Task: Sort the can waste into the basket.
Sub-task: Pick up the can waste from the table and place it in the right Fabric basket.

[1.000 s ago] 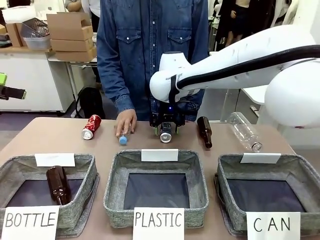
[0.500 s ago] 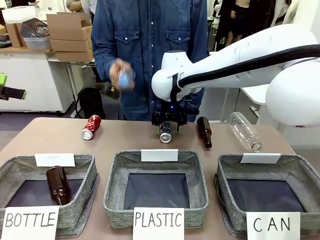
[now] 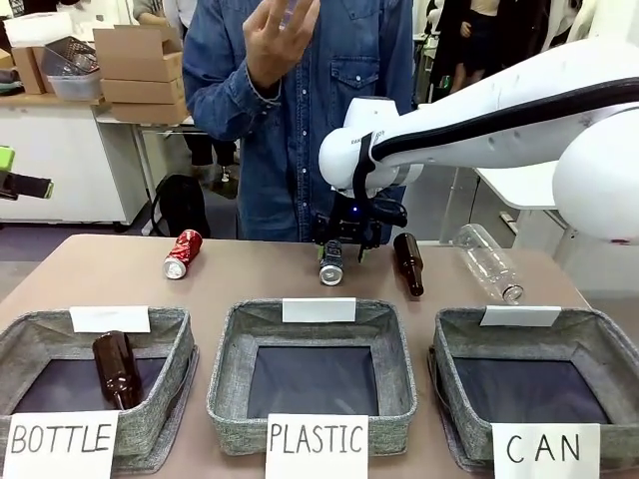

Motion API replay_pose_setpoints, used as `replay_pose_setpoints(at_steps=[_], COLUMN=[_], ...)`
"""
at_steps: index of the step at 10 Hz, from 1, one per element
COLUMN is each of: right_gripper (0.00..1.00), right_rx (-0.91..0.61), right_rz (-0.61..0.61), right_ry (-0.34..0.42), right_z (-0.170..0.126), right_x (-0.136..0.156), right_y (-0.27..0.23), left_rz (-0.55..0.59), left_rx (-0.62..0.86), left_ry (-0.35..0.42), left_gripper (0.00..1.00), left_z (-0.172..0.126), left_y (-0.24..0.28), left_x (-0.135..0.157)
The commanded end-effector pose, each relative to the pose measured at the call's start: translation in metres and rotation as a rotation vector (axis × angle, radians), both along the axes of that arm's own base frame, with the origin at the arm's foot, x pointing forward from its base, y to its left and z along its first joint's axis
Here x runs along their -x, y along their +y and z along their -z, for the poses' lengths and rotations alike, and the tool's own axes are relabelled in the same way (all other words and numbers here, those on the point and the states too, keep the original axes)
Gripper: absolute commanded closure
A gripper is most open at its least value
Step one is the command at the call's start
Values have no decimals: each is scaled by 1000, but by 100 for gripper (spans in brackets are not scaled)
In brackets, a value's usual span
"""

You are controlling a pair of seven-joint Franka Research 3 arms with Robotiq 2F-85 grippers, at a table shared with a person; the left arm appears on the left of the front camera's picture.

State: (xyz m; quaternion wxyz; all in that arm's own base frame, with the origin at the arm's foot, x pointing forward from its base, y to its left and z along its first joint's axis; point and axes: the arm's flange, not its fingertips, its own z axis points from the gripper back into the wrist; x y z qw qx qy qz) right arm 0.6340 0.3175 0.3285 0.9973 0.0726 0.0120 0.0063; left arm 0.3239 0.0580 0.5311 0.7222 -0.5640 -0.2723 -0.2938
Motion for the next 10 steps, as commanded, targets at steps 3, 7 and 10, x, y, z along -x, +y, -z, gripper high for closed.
replay_pose_setpoints(at_steps=[3, 7, 10], right_gripper=[0, 0, 0], right_rx=[-124, -347, -453], right_rz=[13, 126, 188], right_ry=[6, -67, -125], right_z=[0, -19, -22], right_x=[7, 33, 54], right_y=[-26, -113, -152], left_rz=[6, 6, 6], left_rx=[26, 26, 26], left_ry=[-25, -25, -25], left_gripper=[0, 0, 0], left_z=[-2, -2, -2], left_y=[-1, -1, -1], left_x=[0, 0, 0])
